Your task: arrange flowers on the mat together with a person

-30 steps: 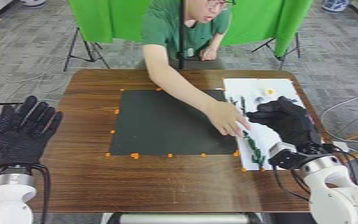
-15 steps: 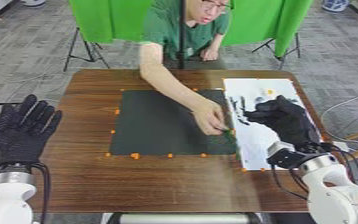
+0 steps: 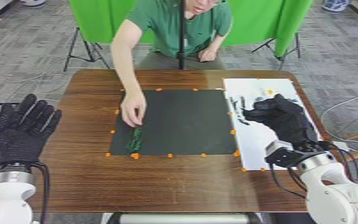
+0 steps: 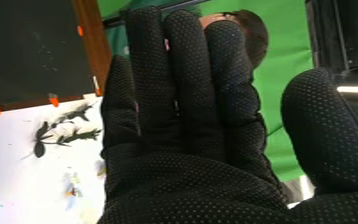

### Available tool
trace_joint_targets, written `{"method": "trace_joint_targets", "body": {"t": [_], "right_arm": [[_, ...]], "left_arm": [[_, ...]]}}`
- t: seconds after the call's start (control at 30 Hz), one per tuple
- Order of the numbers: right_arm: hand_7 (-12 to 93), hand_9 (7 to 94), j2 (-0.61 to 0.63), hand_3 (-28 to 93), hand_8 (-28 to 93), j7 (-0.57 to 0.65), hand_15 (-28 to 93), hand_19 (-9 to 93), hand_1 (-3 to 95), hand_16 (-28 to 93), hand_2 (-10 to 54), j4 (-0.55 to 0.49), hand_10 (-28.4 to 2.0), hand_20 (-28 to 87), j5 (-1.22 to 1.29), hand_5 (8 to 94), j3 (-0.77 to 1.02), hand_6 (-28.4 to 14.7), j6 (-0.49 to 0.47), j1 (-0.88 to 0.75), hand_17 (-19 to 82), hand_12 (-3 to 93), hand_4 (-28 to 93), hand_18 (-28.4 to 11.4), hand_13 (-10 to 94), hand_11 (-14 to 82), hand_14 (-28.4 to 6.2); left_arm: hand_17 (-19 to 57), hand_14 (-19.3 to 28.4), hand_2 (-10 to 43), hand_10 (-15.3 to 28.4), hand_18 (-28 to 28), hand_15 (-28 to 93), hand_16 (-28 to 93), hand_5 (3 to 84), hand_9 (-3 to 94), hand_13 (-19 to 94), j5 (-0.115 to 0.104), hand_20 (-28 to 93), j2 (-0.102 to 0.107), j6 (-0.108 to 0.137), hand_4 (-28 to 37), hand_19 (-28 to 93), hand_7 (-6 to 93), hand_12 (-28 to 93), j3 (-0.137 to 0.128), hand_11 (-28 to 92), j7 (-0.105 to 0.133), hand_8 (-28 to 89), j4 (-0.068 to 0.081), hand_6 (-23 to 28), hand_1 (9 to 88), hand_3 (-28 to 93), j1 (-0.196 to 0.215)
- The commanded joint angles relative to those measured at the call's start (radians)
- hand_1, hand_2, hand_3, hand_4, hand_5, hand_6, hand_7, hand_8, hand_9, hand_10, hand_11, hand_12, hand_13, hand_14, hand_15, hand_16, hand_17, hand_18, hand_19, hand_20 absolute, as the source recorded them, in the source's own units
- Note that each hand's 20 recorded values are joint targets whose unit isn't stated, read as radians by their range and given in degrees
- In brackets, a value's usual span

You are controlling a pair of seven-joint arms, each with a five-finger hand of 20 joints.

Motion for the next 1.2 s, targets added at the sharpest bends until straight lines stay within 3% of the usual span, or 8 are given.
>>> {"method": "trace_joint_targets", "body": {"t": [0.03, 1.0, 1.2], "right_arm": [[43, 70.6, 0.004, 72, -14, -0.002, 35, 34, 27.2, 24, 11.5, 0.005, -12.5, 23, 0.004, 63.9, 0.003, -0.5, 0.002, -0.001, 21, 22.6, -23, -16.4, 60, 22.9, -11.7], [43, 70.6, 0.003, 72, -14, -0.002, 35, 35, 27.4, 24, 10.9, 0.001, -12.4, 22, 0.003, 63.8, 0.024, -0.4, 0.0, -0.014, 21, 22.6, -23, -16.4, 60, 22.9, -11.7], [42, 66.4, 0.041, 72, -14, 0.0, 35, 35, 27.7, 24, 8.7, -0.014, -13.0, 23, -0.13, 60.3, 0.079, -1.1, 0.122, -0.032, 21, 22.4, -23, -16.5, 58, 22.0, -11.4]], "left_arm": [[-5.1, 17.5, 11.2, 16.8, 15.4, 58, -1, 55.2, 53.2, 40, -0.01, 19, -0.007, -0.009, -28.3, 39, 27.6, 19, 0.001, 30, 0.006, -11, 0.006, 6.7, 35.8, 67, 0.014], [-5.0, 17.6, 11.0, 16.8, 15.4, 58, -1, 55.2, 53.2, 40, -0.019, 19, 0.001, -0.009, -28.3, 39, 27.8, 19, -0.01, 30, 0.033, -11, -0.004, 6.7, 35.8, 68, 0.031], [-5.0, 17.6, 11.0, 16.8, 15.4, 58, -1, 55.1, 53.2, 40, -0.015, 19, 0.003, -0.011, -28.3, 39, 27.9, 19, -0.007, 30, 0.029, -11, -0.001, 6.7, 35.8, 68, 0.031]]}}
